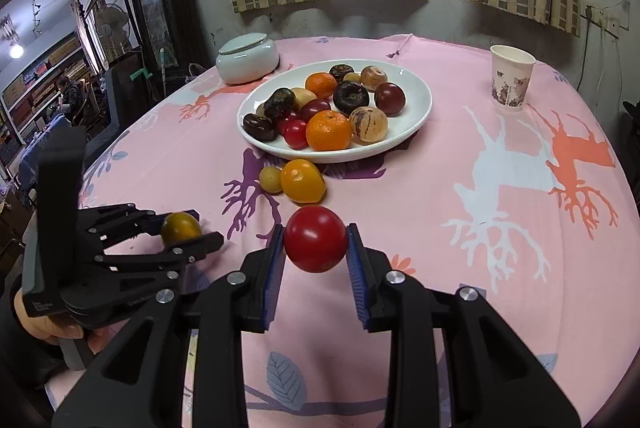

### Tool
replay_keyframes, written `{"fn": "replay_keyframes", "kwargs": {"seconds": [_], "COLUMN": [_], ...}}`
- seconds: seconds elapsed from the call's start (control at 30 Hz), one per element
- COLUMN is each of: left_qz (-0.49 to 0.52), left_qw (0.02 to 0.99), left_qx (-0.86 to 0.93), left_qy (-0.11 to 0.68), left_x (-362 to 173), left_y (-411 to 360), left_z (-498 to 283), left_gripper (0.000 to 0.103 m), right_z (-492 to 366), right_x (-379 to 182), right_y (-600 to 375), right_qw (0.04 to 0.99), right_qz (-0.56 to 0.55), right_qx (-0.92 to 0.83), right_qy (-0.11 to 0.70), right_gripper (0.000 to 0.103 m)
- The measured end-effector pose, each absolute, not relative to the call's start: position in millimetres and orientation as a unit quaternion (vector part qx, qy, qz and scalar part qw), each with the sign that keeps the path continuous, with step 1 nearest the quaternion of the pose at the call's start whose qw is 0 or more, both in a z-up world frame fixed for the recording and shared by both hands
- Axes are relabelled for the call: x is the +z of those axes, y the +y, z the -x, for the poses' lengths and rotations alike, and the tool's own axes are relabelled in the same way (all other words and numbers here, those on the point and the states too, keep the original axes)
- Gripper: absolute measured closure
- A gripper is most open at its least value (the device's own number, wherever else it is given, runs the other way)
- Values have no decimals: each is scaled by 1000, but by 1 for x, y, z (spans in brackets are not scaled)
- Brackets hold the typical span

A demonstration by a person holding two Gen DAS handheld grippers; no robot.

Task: Organize fruits
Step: 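Carry the yellow-green fruit and cherry tomato onto the white plate and open both tools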

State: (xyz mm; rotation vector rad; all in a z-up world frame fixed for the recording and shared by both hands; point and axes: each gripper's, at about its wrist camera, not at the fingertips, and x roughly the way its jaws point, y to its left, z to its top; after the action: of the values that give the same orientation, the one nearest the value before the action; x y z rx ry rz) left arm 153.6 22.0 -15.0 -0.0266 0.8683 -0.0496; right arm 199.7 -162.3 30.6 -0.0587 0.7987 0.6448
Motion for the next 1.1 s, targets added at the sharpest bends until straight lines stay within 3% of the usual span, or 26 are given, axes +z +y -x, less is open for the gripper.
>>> {"fn": "replay_keyframes", "kwargs": {"seconds": [0.4, 0.67, 1.03, 1.07, 1.1], "left_qz": [11, 32, 38, 44, 45], "left_qw": [920, 934, 923, 923, 923], "left_qx": [-33, -25, 6, 12, 21], "left_qy": [390, 354, 382, 383, 381], "left_x": [30, 67, 42, 39, 38], "left_y": [32, 46, 47, 49, 51], "left_z": [-181, -253, -328, -329, -328], "left_gripper": [64, 64, 63, 61, 41], "right_z": [-205, -261, -347, -352, -356], "right_x": [39, 62, 41, 38, 36], "right_y": [-162, -150, -111, -109, -107], "right_qw": [881, 904, 907, 906, 905], "right_qz": [25, 45, 13, 5, 3], "right_qx": [301, 268, 251, 253, 252], "right_qy": [364, 330, 338, 339, 343], "right_gripper": [72, 72, 72, 71, 67]}}
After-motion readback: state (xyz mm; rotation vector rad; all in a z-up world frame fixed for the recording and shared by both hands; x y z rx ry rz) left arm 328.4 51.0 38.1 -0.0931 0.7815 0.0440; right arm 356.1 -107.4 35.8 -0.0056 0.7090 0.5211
